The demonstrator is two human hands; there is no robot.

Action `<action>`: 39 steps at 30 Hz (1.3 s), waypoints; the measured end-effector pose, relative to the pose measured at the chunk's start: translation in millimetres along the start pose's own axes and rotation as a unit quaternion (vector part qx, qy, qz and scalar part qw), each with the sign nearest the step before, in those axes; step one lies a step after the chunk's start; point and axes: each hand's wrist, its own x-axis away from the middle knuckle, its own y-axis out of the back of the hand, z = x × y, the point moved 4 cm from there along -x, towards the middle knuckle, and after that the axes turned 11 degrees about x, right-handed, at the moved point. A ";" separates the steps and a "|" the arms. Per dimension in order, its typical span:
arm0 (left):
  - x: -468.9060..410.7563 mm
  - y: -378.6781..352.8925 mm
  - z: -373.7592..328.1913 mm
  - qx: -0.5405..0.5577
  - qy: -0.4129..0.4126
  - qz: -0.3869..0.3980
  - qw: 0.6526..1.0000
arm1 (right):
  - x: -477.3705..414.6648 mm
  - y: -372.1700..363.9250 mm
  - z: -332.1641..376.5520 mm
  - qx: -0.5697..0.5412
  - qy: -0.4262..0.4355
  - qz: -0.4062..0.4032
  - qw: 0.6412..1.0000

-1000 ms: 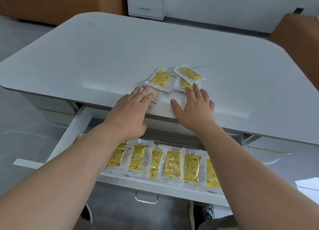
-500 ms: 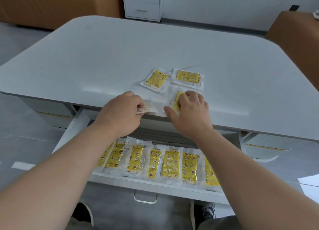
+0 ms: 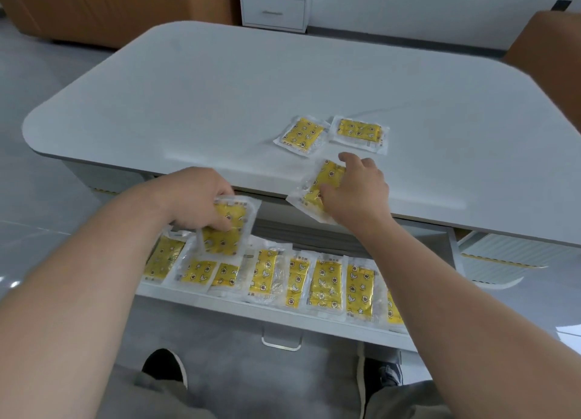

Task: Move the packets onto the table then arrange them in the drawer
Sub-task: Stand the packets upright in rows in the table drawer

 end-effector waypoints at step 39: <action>-35.0 -49.4 130.9 -0.164 0.153 -0.006 0.974 | 45.0 -52.3 107.8 -0.307 0.062 0.275 0.909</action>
